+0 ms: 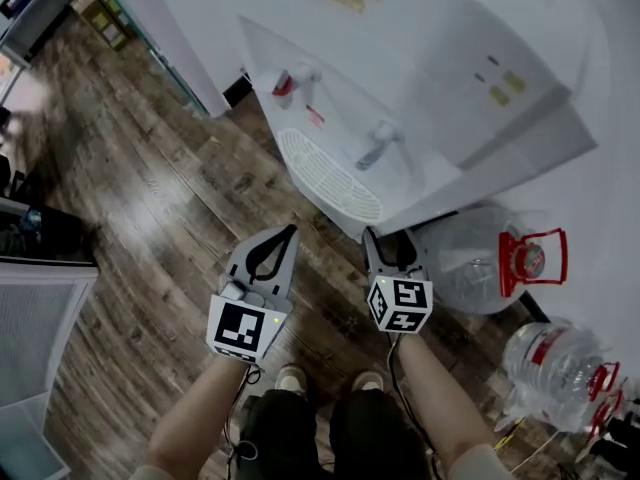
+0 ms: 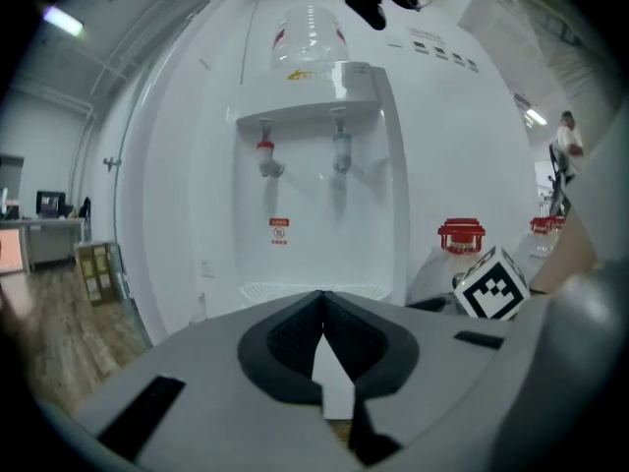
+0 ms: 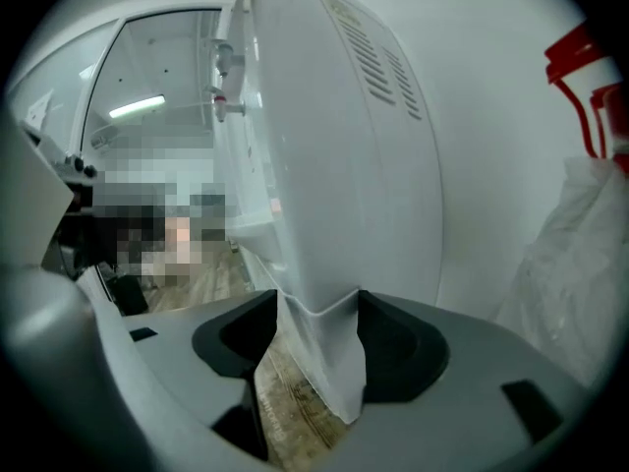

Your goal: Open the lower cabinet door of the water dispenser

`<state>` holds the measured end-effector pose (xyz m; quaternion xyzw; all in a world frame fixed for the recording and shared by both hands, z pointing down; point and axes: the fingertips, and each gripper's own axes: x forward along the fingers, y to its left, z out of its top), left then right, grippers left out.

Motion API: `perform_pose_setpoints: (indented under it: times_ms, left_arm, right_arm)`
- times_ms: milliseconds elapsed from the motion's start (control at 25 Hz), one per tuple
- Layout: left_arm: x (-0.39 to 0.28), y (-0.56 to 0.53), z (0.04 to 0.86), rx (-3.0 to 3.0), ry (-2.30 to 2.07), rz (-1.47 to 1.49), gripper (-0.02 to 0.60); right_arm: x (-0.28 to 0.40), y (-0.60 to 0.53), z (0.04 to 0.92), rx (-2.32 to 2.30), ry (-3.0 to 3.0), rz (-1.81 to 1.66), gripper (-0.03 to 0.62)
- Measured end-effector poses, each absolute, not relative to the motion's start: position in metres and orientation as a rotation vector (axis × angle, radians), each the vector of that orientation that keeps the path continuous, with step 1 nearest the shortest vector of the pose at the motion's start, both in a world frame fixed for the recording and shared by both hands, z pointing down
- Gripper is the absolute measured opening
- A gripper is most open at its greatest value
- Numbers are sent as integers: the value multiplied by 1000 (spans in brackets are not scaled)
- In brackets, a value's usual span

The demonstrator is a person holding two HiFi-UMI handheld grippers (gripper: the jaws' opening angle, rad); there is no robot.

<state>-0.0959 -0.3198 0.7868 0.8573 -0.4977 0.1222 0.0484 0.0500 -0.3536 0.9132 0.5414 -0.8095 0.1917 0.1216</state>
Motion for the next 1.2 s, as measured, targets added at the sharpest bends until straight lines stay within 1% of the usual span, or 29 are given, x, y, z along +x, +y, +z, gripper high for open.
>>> perform_pose_setpoints:
  times_ms: [200,320,520,560,600,760,1000,1080,1200]
  left_arm:
    - [-91,-321,783,2608,-1474,355,6]
    - [-95,-316,791,2583,-1467,379,5]
    - [-109,-299,796,2511,-1463,413,6]
    - [-114,-295,795,2494,-1465,423,5]
    - [-119,-292,794,2479,-1470,430,5]
    - [-149,-277,791,2402,-1511,458,5]
    - [-208,-255,786,2290,-1607,469,5]
    - [-233,-250,787,2252,-1649,472,6]
    - [-269,-242,794,2218,-1669,466,5]
  right_arm:
    - [47,-351,913,1563,-2317,566,259]
    - [38,-341,913,1544,-2293,593,239]
    - [-11,-303,915,1249,-2332,482,244]
    - [-23,-299,915,1201,-2338,480,241]
    - [-33,-297,915,1168,-2341,497,223]
    - [-70,-288,917,1111,-2333,611,204]
    - [-131,-265,913,990,-2352,737,236]
    - [-153,-262,912,939,-2370,750,229]
    - [-186,-259,912,847,-2403,745,239]
